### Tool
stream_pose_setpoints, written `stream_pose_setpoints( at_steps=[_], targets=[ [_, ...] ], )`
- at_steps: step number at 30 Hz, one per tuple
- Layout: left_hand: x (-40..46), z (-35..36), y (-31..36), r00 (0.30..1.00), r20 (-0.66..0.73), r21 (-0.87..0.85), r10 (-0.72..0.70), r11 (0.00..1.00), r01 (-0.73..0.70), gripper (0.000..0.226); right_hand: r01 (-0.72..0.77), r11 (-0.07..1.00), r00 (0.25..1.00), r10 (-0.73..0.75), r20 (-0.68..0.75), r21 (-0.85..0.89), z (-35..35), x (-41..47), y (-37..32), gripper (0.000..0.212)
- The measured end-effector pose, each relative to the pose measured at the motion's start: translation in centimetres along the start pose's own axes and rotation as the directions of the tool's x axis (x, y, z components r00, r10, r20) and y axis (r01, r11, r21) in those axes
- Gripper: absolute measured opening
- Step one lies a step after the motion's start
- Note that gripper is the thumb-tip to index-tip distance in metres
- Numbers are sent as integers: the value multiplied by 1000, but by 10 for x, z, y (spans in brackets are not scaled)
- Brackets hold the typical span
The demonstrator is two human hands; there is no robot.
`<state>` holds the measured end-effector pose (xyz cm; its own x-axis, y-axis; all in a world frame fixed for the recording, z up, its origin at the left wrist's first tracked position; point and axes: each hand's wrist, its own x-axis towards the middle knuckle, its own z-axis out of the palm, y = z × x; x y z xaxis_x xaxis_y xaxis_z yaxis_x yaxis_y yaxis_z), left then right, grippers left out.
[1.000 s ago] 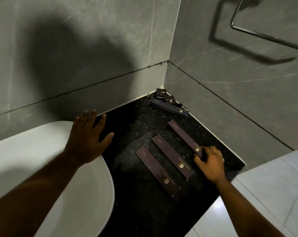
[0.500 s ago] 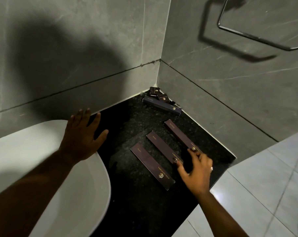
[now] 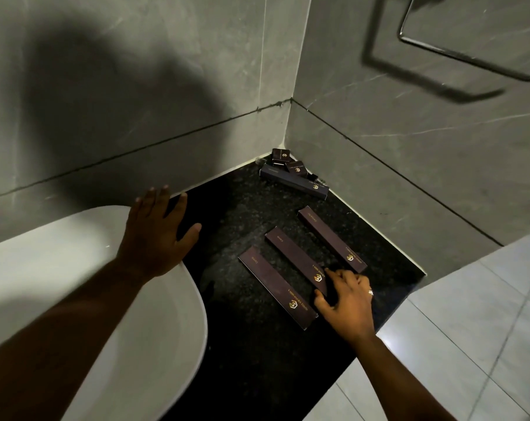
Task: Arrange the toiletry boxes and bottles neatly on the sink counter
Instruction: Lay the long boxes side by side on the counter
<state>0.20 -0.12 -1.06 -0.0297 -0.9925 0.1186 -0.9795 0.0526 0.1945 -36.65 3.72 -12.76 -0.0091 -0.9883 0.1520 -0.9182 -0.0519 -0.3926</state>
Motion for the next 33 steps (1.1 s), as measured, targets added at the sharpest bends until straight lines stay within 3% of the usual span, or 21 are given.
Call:
stream_pose_setpoints(
  at_steps=[10, 14, 16, 23, 33],
  targets=[
    [2, 4, -3, 1000, 2, -1, -6, 1000, 6, 79, -30, 999, 999, 31, -31, 20, 1, 2, 1, 69],
    [1, 2, -2, 1000, 1, -5, -2, 1000, 2, 79, -264, 951, 934, 293, -202, 159, -2, 12, 10, 74],
    [1, 2, -2, 1000, 5, 0, 1, 1000, -1, 79, -351, 913, 897, 391, -204, 206, -4, 23, 17, 73],
    [1, 2, -2, 1000, 16, 25, 11, 1000, -11, 76, -298, 947, 944, 311, -110, 122, -2, 41, 29, 55],
    [2, 3, -2, 1000, 6, 20, -1, 1000, 1, 79, -245, 966, 962, 253, -105, 83, 0, 41, 29, 54]
  ],
)
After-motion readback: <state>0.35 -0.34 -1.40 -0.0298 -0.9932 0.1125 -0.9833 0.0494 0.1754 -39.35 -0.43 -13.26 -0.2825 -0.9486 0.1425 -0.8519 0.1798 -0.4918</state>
